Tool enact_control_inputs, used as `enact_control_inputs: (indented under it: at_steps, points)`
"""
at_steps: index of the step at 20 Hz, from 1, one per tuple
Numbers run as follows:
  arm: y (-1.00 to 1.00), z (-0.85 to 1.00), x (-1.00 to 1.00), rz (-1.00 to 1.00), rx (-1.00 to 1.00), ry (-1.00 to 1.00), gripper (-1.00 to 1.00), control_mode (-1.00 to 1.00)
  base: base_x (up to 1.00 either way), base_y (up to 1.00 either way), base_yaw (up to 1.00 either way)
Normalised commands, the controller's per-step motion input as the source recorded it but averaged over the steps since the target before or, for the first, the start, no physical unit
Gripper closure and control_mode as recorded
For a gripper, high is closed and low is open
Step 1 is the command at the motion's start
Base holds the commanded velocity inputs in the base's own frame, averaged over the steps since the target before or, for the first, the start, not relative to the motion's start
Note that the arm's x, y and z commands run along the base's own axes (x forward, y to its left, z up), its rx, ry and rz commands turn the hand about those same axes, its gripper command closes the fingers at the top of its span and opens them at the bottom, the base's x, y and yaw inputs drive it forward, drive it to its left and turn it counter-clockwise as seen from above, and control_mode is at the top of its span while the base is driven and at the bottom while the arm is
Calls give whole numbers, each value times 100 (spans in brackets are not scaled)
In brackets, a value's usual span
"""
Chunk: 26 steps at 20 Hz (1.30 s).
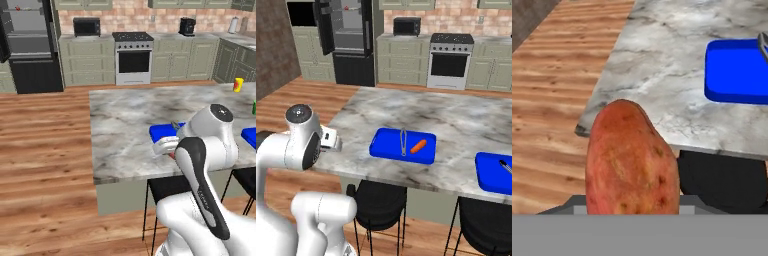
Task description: Gather the carrot and sweet potato from the fridge and place them on a tray on the dining counter. Then gather the fishs from the fridge and place them on the other tray.
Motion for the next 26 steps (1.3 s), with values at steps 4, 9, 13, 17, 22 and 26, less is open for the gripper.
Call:
enact_control_inputs:
  at_steps: [4, 9, 13, 17, 22, 26]
  points:
    - [-62, -8, 54, 2, 10, 4, 100, -100, 0, 0, 0]
    - [-12, 0, 50, -6, 1, 16, 100, -100, 0, 0, 0]
    - [-19, -3, 54, -15, 0, 23, 100, -100, 0, 0, 0]
    - [-28, -1, 50, -21, -4, 10, 100, -100, 0, 0, 0]
    - [-38, -19, 40, -14, -6, 5, 100, -100, 0, 0, 0]
    - [-21, -33, 17, -7, -8, 0, 100, -100, 0, 0, 0]
